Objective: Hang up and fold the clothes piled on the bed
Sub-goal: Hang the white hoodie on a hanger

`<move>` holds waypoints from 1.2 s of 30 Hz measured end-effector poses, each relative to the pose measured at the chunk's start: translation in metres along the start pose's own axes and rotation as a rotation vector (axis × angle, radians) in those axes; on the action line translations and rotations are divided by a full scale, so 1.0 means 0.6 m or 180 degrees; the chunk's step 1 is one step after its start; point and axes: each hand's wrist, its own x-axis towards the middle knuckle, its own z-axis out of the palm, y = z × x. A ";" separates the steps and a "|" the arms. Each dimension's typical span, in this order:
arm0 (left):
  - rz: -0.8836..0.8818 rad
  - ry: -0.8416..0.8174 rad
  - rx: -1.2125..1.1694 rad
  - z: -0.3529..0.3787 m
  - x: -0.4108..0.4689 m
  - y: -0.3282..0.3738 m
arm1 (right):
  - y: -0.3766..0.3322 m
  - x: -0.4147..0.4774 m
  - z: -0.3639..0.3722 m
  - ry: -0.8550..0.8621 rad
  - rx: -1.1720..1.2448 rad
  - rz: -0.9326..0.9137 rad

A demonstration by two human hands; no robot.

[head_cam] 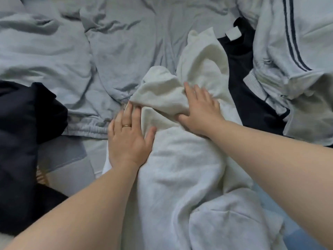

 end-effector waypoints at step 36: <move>0.0027 -0.0138 -0.0303 -0.010 0.003 0.014 | 0.058 -0.164 0.042 0.0134 0.0185 -0.0135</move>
